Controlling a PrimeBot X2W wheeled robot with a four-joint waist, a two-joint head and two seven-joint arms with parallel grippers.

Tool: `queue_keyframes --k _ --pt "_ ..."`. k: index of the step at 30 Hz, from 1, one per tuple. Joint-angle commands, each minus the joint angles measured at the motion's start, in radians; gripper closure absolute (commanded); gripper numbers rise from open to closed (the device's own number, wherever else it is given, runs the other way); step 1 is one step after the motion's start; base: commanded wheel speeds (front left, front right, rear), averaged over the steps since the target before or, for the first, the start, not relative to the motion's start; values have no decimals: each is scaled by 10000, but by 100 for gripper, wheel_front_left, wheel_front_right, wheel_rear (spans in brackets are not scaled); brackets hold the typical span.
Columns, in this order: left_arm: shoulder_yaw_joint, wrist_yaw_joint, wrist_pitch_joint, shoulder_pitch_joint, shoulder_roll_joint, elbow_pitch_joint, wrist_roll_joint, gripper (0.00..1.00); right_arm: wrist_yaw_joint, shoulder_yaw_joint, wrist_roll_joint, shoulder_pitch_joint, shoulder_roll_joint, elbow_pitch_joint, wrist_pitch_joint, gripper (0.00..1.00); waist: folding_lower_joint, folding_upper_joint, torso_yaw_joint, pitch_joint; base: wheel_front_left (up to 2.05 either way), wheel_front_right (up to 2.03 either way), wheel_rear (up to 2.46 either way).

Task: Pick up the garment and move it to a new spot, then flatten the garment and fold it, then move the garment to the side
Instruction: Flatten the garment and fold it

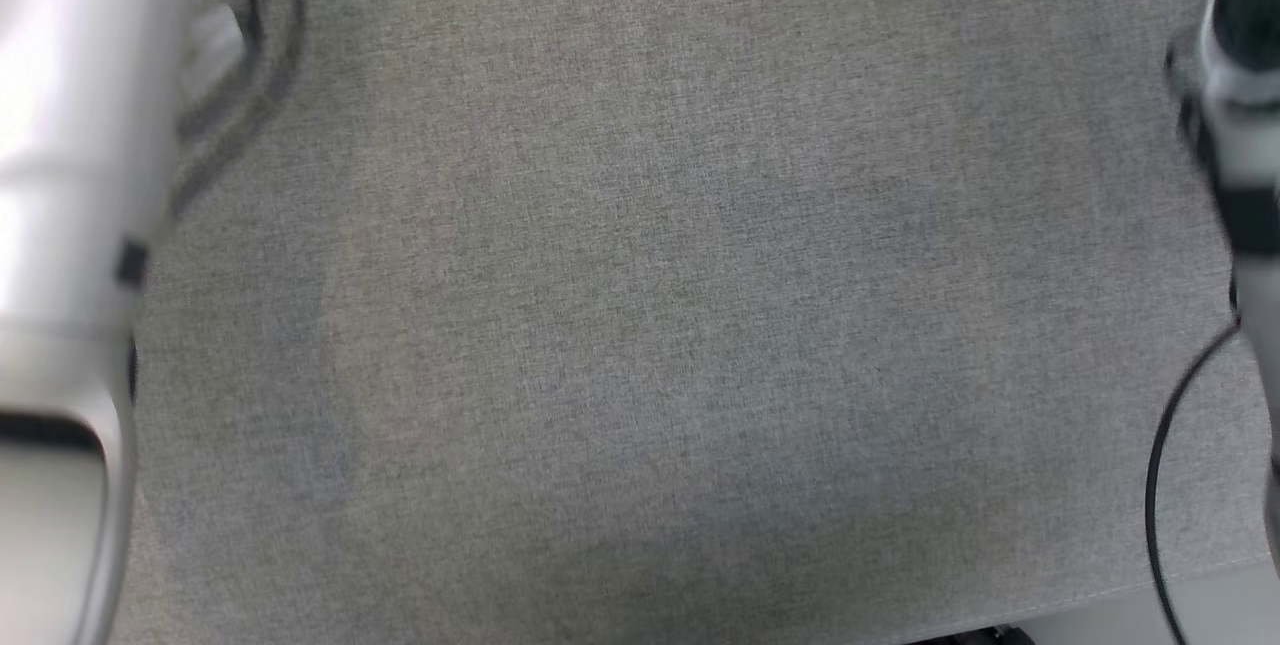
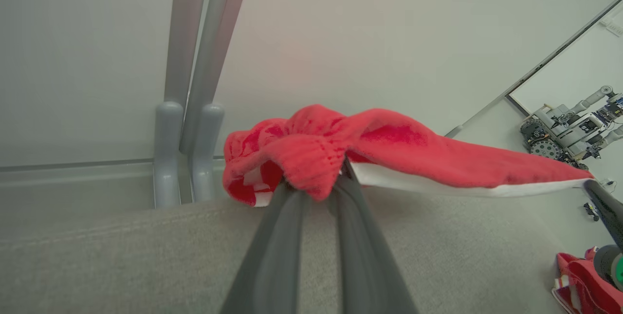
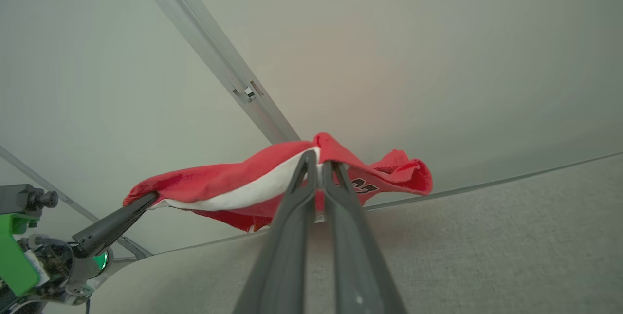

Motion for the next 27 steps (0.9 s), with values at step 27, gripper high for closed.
queue_keyframes --k 27 --pt "-2118 1869 -752 14369 3361 -9812 -3276 100 -6 -363 2580 12668 -4515 -3846 504 100 -3 0 625 -5031 0 0 0"
